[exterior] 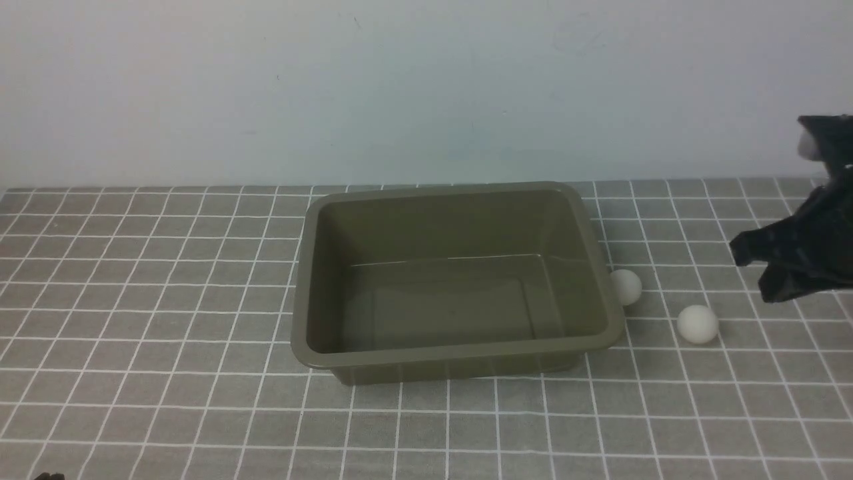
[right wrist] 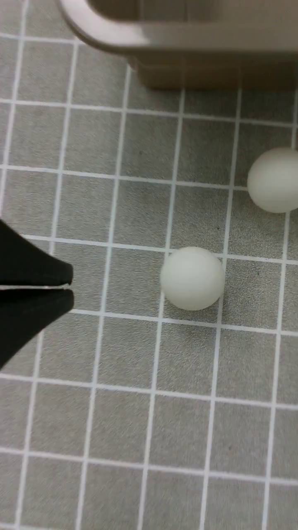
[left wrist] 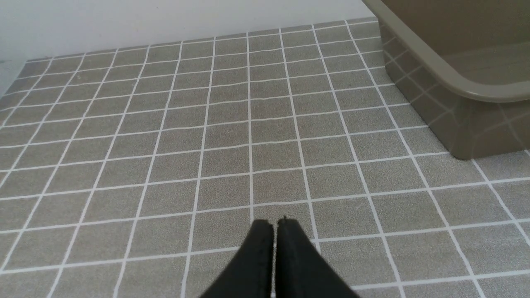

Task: Put the table tennis balls into the box on the grey coffee tablecloth.
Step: 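Reach for and grasp a ping pong ball on the table, then release the ping pong ball into the bin and lift the gripper away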

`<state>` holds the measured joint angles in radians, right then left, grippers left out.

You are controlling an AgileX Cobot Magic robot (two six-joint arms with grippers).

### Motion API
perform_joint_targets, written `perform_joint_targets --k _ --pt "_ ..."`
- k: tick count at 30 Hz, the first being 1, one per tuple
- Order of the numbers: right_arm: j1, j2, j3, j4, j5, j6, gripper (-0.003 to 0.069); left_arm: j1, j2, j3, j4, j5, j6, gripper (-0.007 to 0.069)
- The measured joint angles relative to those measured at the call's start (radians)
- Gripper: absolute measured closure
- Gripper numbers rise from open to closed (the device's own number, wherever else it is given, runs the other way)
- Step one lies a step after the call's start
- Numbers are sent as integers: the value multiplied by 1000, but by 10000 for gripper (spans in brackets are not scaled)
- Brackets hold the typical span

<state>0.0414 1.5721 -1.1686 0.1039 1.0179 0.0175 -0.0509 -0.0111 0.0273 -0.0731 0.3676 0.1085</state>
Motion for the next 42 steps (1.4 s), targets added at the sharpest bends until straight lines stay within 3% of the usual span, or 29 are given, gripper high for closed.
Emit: perform_joint_targets --k 5,12,15,18,21,25,33,37,42 --pt "0 148 -81 60 -18 -9 487 0 0 0 0 0 0 629" --pt "0 285 -142 63 -116 -17 120 0 0 0 -1 0 0 629" --pt "0 348 -154 63 -135 -17 49 0 0 0 -1 0 0 629" --pt "0 408 -155 55 -142 -8 43 0 0 0 -1 0 0 629" --pt "0 444 -155 53 -147 -8 107 0 0 0 -1 0 0 629" --pt "0 456 -181 51 -112 -17 319 0 0 0 -1 0 0 629" --pt "66 298 -297 167 108 -87 302 0 0 0 -1 0 0 629" --pt "195 232 -309 250 54 -153 302 -1 0 0 -1 0 0 629" --pt "311 282 -323 263 -27 -187 295 -1 0 0 -1 0 0 629"
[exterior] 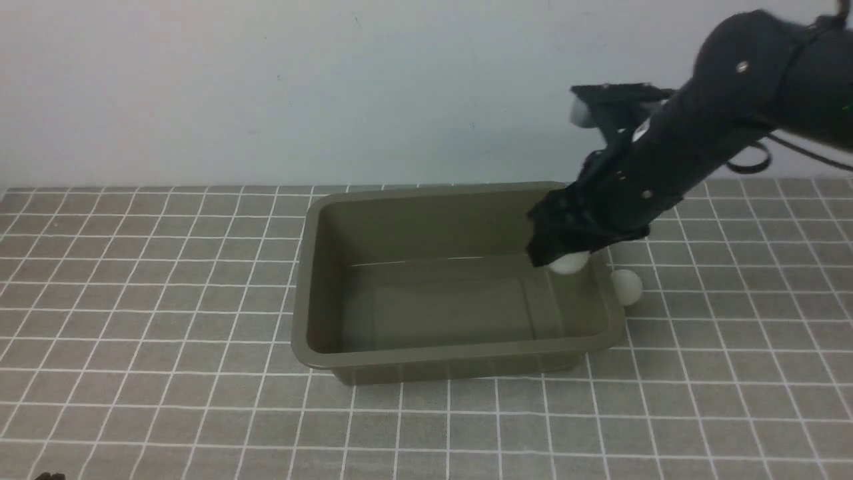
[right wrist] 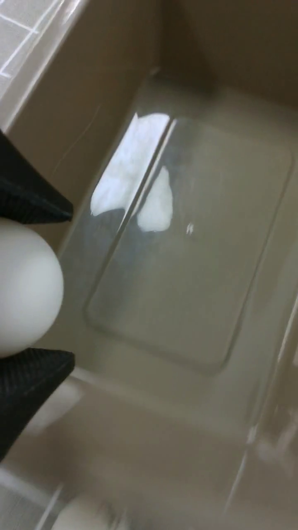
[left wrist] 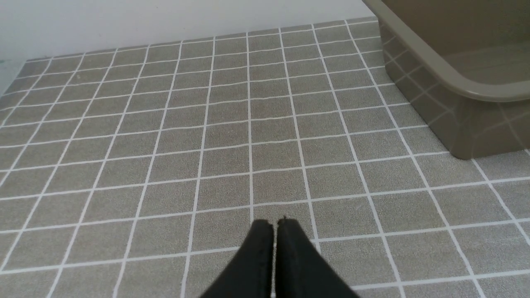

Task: Put the table tennis balls into the box on the grey coffee tablecloth.
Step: 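Release the ping pong ball into the bin and lift the gripper away, then reach for and grasp a ping pong ball on the table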

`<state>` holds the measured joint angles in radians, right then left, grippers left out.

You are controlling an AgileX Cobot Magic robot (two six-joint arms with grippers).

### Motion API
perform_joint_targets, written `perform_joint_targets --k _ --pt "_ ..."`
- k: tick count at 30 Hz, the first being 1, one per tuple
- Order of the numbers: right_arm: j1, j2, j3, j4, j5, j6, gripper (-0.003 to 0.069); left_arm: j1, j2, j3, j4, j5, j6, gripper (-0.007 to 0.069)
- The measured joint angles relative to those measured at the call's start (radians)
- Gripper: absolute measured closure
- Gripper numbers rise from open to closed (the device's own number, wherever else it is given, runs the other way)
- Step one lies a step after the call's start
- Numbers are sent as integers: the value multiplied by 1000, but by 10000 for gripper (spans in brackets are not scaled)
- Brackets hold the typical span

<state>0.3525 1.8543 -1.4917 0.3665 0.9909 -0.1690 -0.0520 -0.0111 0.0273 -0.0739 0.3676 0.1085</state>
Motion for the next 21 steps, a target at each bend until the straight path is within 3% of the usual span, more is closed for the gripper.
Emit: perform_joint_targets --k 4,8,14,16,21 --pt "8 46 -53 -30 1 32 158 0 0 0 0 0 0 629" --pt "-3 48 -119 -165 42 100 33 0 0 0 0 0 0 629" --pt "-118 53 -150 -347 79 250 70 0 0 0 0 0 0 629" --pt "-182 71 -150 -348 108 266 104 0 0 0 0 0 0 629" --pt "-231 156 -150 -277 120 224 128 0 0 0 0 0 0 629"
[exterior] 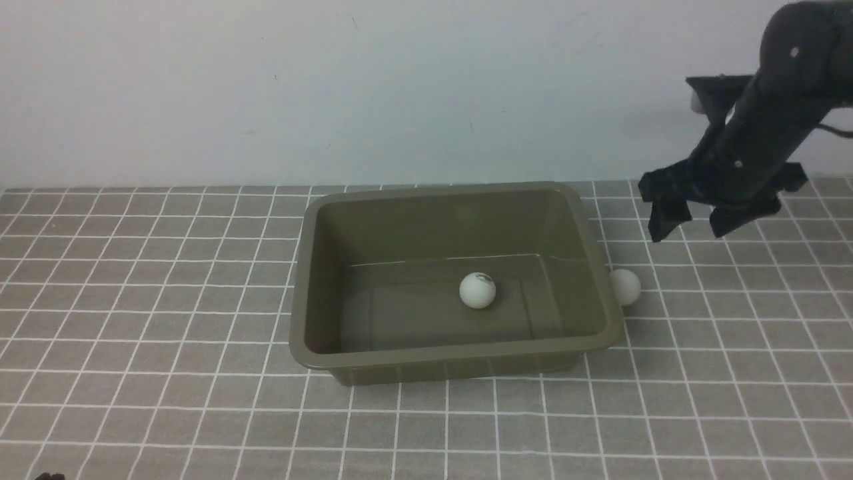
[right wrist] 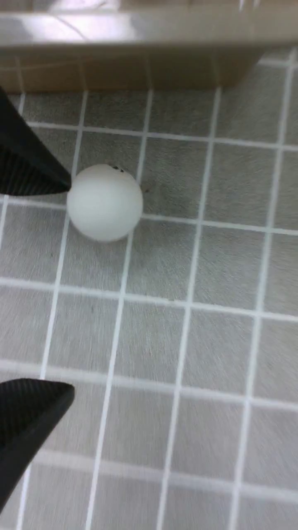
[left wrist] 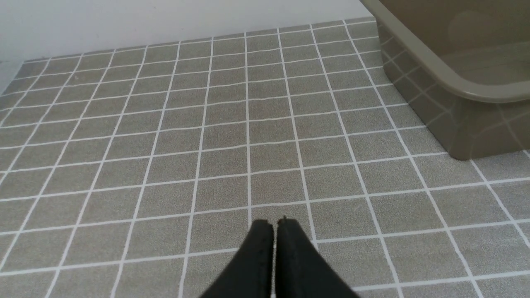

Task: Put the table tennis balls into the box on the grey coffee tablecloth.
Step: 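Reach for and grasp a ping pong ball on the table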

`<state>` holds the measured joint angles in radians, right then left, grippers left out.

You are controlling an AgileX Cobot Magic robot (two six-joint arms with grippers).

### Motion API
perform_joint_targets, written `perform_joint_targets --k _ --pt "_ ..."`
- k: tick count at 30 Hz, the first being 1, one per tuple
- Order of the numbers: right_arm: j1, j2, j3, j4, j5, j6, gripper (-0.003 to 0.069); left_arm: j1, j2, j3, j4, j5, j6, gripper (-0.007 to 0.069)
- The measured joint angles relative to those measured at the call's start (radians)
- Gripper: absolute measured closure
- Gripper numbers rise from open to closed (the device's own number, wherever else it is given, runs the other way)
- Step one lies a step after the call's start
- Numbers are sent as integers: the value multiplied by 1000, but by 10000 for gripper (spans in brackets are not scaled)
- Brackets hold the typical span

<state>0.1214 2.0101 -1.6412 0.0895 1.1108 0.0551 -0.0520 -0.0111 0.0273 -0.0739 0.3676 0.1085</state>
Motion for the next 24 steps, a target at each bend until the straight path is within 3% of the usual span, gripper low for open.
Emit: perform_joint_targets --k 7,15,18,19,24 --pt "6 93 0 104 -61 -12 129 0 0 0 1 0 0 629" --pt "7 152 0 136 -75 -13 139 0 0 0 0 0 0 629" --pt "8 168 0 120 -78 -13 237 0 0 0 0 0 0 629" --pt "8 170 0 108 -76 -15 312 0 0 0 0 0 0 629" --pt "-1 149 -37 27 9 -15 295 0 0 0 0 0 0 629"
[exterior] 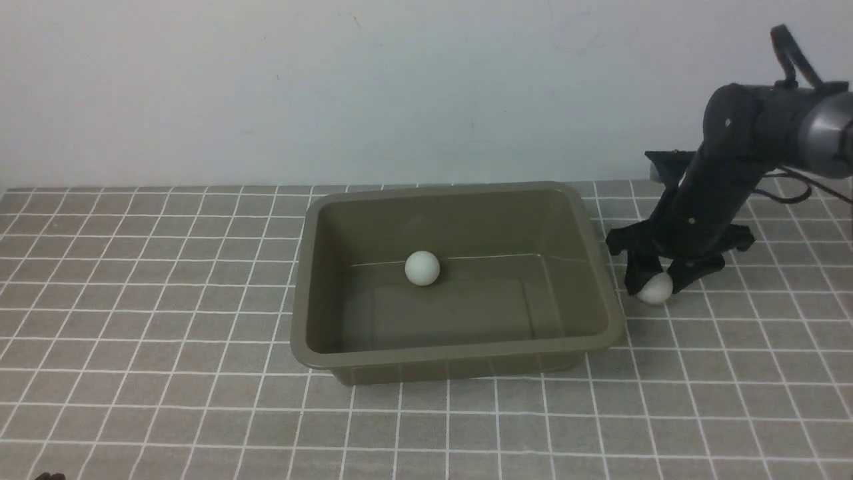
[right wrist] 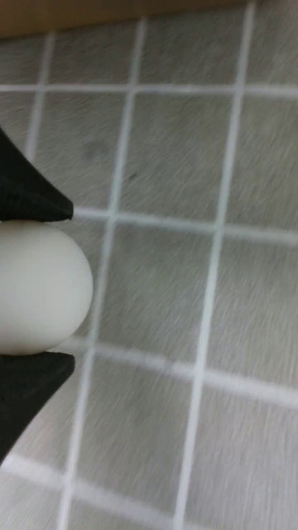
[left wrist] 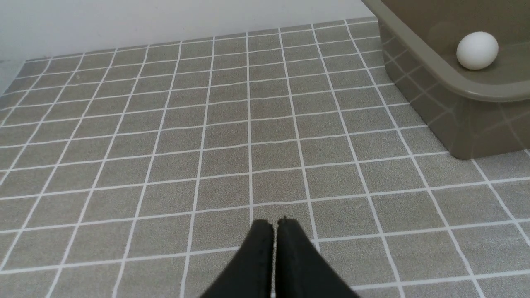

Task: Put the table tennis balls into the box on the grey coffee tablecloth.
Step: 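Reach for and grasp a ping pong ball on the table, then release the ping pong ball into the bin and lift the gripper away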

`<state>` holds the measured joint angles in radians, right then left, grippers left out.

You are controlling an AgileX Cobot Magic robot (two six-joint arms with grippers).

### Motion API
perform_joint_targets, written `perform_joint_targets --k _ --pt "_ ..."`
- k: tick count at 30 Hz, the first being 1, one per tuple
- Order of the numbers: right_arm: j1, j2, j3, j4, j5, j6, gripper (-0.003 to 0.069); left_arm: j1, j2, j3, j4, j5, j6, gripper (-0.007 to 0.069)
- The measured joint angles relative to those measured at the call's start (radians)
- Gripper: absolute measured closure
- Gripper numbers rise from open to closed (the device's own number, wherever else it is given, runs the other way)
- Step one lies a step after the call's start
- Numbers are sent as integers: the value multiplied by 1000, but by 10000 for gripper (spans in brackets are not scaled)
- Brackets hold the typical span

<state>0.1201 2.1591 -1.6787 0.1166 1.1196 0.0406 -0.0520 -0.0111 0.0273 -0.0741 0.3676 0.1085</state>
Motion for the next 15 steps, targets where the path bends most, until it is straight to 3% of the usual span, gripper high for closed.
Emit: perform_joint_targets --k 6,13,15 --pt "6 -134 -61 92 92 -1 295 0 0 0 0 0 0 629" --pt "167 -183 -67 172 111 -75 295 0 0 0 0 0 0 629" --pt "206 -177 -67 164 111 -72 265 0 0 0 0 0 0 629"
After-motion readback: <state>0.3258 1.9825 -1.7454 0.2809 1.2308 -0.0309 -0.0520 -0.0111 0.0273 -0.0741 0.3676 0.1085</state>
